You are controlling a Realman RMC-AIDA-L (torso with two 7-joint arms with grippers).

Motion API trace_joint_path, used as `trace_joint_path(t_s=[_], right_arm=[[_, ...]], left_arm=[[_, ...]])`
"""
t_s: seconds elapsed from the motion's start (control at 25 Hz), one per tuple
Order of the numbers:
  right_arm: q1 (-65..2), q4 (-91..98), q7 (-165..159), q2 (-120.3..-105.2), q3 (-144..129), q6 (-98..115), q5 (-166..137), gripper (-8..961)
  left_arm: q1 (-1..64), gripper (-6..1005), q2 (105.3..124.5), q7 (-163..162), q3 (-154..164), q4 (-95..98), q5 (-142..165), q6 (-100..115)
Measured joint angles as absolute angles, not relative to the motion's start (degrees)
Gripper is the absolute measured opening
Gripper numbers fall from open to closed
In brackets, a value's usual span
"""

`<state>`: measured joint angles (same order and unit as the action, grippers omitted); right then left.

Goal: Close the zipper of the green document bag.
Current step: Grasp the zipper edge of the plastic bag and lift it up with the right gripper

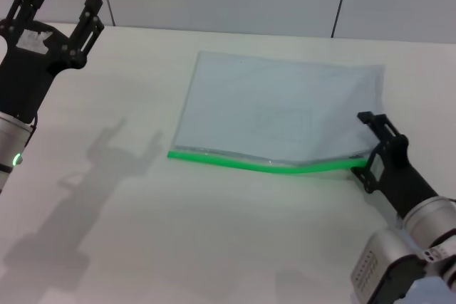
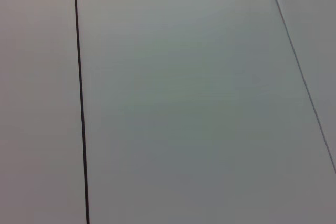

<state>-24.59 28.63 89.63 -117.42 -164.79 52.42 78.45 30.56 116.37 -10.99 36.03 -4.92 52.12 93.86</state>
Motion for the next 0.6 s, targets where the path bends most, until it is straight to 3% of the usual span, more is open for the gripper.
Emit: trace_joint_path(t_s=[0.28, 0.4, 0.6], right_arm=[[-25.3, 28.6, 89.3, -117.42, -164.7, 49.6, 78.7, 738], [-25.3, 28.2, 89.2, -117.42, -164.6, 49.5, 78.8, 536], [-25.3, 27.7, 89.4, -117.3, -164.3, 50.1, 78.8, 337]], left_arm=[[30.6, 728, 116.37, -11.0, 36.0, -4.9, 52.1, 93.9], [30.6, 727, 116.37, -11.0, 36.0, -5.0, 52.1, 93.9], [30.6, 727, 116.37, -11.0, 36.0, -5.1, 52.1, 93.9]])
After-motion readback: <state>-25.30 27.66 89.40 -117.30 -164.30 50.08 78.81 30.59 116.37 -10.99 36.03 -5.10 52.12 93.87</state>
